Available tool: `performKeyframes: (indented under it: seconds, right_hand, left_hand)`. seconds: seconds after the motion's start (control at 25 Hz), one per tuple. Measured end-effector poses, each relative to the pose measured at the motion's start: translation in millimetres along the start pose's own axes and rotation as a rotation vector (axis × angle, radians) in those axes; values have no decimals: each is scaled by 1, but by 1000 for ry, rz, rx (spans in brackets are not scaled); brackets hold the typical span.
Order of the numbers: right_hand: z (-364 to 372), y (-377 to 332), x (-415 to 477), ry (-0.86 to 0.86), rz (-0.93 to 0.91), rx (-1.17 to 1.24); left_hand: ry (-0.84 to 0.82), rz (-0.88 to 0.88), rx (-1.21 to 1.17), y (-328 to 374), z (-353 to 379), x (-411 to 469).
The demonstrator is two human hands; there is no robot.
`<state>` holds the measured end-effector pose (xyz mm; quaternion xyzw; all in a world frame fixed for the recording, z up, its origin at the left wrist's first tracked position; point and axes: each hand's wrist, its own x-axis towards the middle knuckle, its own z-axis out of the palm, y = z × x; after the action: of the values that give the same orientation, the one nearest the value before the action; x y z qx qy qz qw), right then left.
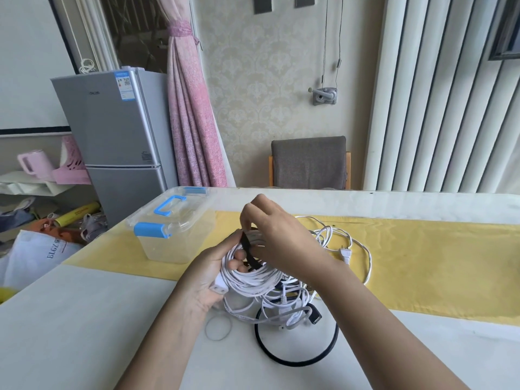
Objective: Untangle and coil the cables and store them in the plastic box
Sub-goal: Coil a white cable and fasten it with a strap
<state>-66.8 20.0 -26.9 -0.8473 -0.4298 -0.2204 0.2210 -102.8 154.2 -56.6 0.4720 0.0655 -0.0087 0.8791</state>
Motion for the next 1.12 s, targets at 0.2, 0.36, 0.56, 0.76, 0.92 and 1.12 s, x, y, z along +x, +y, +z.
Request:
performKeyframes:
  seconds: [0.2, 0.36, 0.56, 0.76, 0.92, 1.12]
  right_hand:
    - [-1, 5, -1, -10, -134, 93]
    - [-8, 5, -1, -63, -83, 208]
    - [-18, 3, -2, -183, -51, 228]
    - [-24, -2, -3, -294, 58, 115]
    - [-27, -12, -5, -337, 39, -2]
    - [-27, -12, -3, -303, -17, 129]
  left_hand:
    - [-40, -104, -133, 0, -4, 2]
    - [-67, -131, -150, 0, -3, 1]
    - [-165, -224, -197, 0, -2, -1]
    - [-54, -163, -114, 1, 4, -4]
    - [-44, -212, -46, 4, 2, -9]
    - [-118, -207, -90, 12, -5, -11]
